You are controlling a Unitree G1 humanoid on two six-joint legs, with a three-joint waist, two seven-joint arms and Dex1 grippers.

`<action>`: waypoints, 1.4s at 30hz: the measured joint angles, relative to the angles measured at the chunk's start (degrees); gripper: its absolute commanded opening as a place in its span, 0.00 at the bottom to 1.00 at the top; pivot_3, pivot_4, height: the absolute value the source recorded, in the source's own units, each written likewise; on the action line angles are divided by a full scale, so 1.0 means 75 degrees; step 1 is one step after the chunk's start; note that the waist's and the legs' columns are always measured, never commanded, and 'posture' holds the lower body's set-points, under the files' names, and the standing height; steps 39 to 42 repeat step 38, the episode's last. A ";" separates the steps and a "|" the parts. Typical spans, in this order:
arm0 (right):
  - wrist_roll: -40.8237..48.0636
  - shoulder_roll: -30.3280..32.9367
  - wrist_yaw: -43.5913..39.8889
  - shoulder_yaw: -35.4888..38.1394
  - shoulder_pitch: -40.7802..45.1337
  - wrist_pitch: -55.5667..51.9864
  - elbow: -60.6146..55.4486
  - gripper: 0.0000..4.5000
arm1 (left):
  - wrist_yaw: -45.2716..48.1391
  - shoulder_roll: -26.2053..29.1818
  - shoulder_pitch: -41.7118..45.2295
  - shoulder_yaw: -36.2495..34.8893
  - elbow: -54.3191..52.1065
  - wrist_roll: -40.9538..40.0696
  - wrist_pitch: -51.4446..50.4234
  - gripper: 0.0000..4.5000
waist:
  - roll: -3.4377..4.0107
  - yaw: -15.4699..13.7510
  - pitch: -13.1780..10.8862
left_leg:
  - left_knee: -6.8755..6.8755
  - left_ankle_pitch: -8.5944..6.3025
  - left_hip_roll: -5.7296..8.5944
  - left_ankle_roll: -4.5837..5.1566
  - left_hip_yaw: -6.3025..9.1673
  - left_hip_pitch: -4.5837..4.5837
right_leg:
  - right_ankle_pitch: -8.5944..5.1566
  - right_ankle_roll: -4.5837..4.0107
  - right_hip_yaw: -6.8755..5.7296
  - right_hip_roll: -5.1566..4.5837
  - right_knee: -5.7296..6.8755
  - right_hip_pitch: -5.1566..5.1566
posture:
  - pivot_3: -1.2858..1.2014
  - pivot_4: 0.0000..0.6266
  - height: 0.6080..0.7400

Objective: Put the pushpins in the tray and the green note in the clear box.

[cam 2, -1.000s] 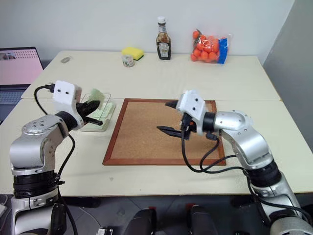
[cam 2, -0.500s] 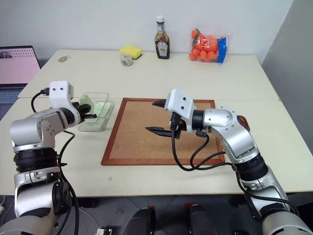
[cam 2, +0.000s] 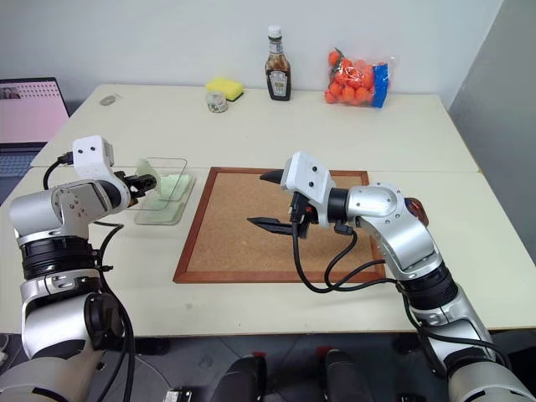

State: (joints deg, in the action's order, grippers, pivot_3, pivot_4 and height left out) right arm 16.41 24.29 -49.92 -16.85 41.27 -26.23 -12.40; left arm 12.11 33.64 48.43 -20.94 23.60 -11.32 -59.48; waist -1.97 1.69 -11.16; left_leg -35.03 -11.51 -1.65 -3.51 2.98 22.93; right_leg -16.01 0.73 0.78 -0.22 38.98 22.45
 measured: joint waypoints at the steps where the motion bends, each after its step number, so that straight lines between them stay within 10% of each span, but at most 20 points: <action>1: 0.0001 0.0000 0.0000 0.0000 0.0000 -0.0004 -0.0005 0.91 | 0.0011 -0.0001 0.0000 0.0056 0.0000 0.0000 0.0000 0.83 | 0.0000 0.0000 0.0000 | 0.0000 0.0000 0.0000 0.0000 0.0000 0.0000 | 0.0000 0.0000 0.0000 0.0000 0.0000 0.0000 | 0.52 0.24 1.00; 21: 0.0031 0.0035 0.0201 0.0021 -0.0074 -0.0282 -0.0310 0.91 | 0.0658 -0.0023 -0.0225 0.1199 -0.1258 0.0005 0.0321 0.83 | -0.0002 0.0001 -0.0001 | 0.0001 0.0000 -0.0001 -0.0001 -0.0002 0.0005 | 0.0000 0.0000 0.0005 -0.0001 0.0000 0.0004 | 0.52 0.24 1.00; 32: 0.0451 0.0798 0.0733 0.1257 -0.1907 -0.1312 -0.1660 0.91 | 0.2827 0.0564 -0.2634 0.2144 -0.4910 -0.0715 0.1780 0.83 | -0.0003 -0.0046 -0.0002 | 0.0005 -0.0007 -0.0001 -0.0009 -0.0009 0.0009 | -0.0004 0.0003 0.0012 -0.0042 -0.0006 0.0009 | 0.52 0.24 1.00; 42: 0.0610 0.0892 0.1243 0.1779 -0.2792 -0.1723 -0.2142 0.91 | 0.3090 0.0099 -0.3060 0.2387 -0.5298 -0.0894 0.2377 0.83 | -0.0003 0.0020 -0.0003 | 0.0002 -0.0007 -0.0003 -0.0006 -0.0016 -0.0006 | -0.0008 0.0011 0.0020 -0.0009 -0.0003 -0.0001 | 0.52 0.24 1.00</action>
